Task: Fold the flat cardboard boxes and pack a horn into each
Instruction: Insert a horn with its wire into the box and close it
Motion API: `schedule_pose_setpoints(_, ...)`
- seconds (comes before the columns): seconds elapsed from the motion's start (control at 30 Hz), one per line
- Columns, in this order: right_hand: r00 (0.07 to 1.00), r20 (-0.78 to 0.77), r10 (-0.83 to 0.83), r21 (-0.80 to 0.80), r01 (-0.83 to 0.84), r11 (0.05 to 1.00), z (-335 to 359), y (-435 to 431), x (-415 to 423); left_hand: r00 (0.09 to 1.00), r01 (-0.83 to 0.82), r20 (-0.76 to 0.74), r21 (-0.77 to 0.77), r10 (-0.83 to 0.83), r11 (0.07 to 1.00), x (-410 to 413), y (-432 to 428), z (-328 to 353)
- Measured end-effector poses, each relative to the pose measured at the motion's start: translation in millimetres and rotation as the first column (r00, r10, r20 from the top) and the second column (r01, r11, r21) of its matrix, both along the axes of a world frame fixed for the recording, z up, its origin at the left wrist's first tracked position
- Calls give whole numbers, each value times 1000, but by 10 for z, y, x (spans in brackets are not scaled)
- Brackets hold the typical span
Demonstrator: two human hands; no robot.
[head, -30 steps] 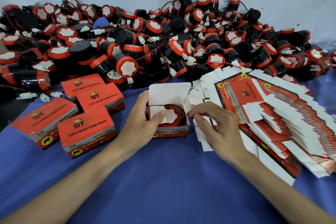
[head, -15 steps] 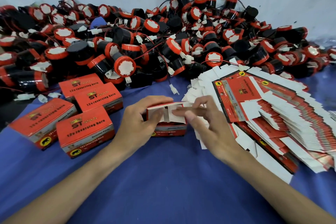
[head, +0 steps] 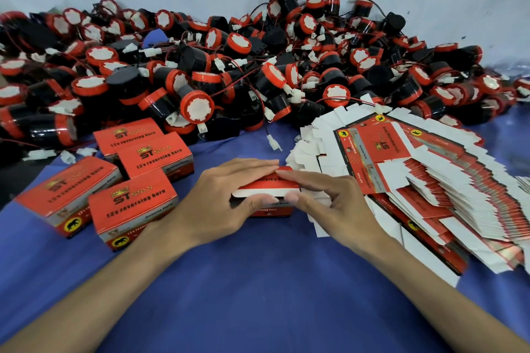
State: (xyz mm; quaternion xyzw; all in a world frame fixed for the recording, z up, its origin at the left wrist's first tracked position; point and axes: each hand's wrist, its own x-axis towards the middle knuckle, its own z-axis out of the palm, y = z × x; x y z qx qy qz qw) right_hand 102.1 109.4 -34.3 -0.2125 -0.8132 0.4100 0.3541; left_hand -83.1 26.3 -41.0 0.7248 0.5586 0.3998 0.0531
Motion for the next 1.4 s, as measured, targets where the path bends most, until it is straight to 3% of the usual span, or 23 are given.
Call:
schedule_pose_setpoints(0.27,989,-77,-126,259,142,955,-101,-7,-52,997,-2,72,16,1,1000,-5,27,-11)
schedule_pose_setpoints(0.43,970,-151,-189,571,242,785,-186,17,-81,1000,22,-10,84,-21,996,-16,41,-56)
schedule_pose_setpoints(0.53,964,-173,-201,667,265,696,-205,16,-82,999,21,-50,112,-15,994,-23,41,-70)
schedule_pose_setpoints(0.83,963,-178,-203,716,268,644,-211,-1,-92,1000,11,-23,139,-8,990,-22,53,-50)
schedule_pose_setpoints(1.0,981,-136,-138,701,193,686,-172,42,-45,990,37,-139,150,-16,988,-29,37,-83)
schedule_pose_setpoints(1.1,980,-113,-162,760,191,621,-161,38,-11,978,49,-207,149,-18,988,-36,34,-89)
schedule_pose_setpoints(1.27,934,-103,-343,880,246,405,-143,-55,28,947,29,-322,42,-14,999,-45,-12,-117)
schedule_pose_setpoints(1.4,919,-99,-383,893,252,374,-103,-84,38,927,-17,-372,67,41,998,-27,-16,-114)
